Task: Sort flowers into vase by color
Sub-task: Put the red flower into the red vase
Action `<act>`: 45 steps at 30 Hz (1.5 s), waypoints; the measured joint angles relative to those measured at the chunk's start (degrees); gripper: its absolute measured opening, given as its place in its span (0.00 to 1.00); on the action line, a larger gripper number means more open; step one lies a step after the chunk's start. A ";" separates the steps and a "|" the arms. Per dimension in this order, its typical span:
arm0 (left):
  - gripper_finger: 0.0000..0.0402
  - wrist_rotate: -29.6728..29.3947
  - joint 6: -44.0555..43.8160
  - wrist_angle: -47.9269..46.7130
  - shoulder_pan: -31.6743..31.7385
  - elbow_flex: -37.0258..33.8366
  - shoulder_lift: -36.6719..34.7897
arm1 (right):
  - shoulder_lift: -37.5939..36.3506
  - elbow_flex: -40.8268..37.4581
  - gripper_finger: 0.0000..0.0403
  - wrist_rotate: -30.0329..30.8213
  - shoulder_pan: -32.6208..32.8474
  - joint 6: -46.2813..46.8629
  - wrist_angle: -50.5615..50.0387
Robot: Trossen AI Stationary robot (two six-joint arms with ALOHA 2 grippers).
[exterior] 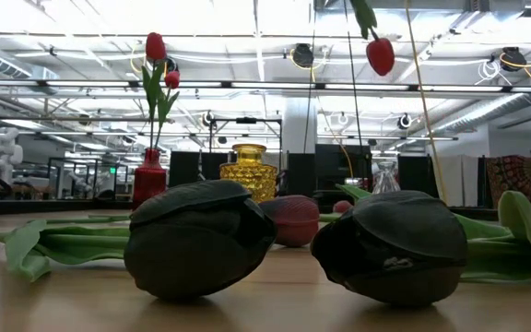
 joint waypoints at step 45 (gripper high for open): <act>0.02 1.80 7.50 2.07 0.52 10.51 9.80 | 0.07 -0.13 0.00 -11.02 -0.51 4.45 2.10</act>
